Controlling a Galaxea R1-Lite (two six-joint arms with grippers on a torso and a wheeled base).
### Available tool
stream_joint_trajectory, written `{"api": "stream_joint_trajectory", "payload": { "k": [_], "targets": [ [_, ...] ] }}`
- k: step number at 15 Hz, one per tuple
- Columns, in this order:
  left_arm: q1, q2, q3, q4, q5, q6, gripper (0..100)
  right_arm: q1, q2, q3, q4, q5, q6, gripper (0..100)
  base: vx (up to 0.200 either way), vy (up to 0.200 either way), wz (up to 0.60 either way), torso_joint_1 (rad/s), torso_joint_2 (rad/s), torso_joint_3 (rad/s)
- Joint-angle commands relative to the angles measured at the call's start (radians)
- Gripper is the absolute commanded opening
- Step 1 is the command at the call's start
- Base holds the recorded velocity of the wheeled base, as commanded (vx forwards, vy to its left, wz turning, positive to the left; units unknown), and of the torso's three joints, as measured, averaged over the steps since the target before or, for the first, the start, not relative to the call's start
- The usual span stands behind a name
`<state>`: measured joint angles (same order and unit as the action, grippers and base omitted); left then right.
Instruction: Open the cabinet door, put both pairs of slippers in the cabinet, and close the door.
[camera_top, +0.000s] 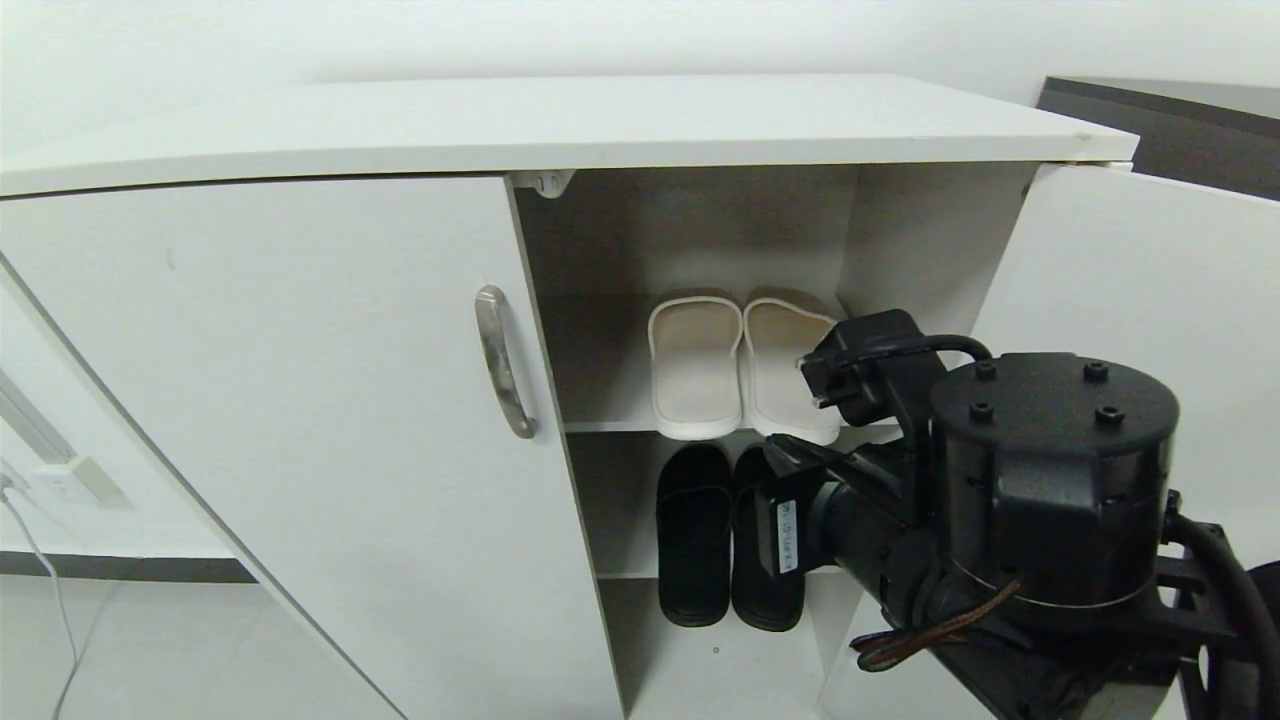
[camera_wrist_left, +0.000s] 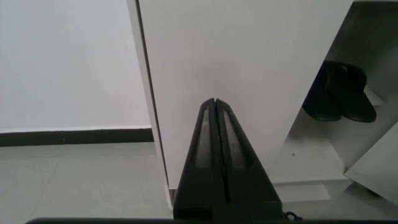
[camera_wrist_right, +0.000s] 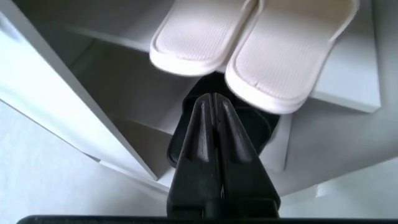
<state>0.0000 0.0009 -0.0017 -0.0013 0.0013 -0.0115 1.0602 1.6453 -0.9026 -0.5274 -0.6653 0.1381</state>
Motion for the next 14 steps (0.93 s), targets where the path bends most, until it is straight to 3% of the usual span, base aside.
{"api": "stream_joint_trajectory", "payload": {
  "k": [1,3,14],
  "targets": [
    [0.0,0.001,0.0,0.0,0.0,-0.001,0,0.007,0.013,0.002,0.0,0.0,0.0,0,0.0,0.0,0.0,0.0,0.0,0.0],
    [0.0,0.001,0.0,0.0,0.0,-0.001,0,0.011,0.014,0.002,0.0,-0.003,0.002,0,0.0,0.0,0.0,0.0,0.0,0.0],
    [0.0,0.001,0.0,0.0,-0.001,-0.001,0,0.004,0.034,0.024,-0.02,-0.003,0.005,0,-0.2,0.0,0.0,0.002,0.0,0.004]
  ]
}}
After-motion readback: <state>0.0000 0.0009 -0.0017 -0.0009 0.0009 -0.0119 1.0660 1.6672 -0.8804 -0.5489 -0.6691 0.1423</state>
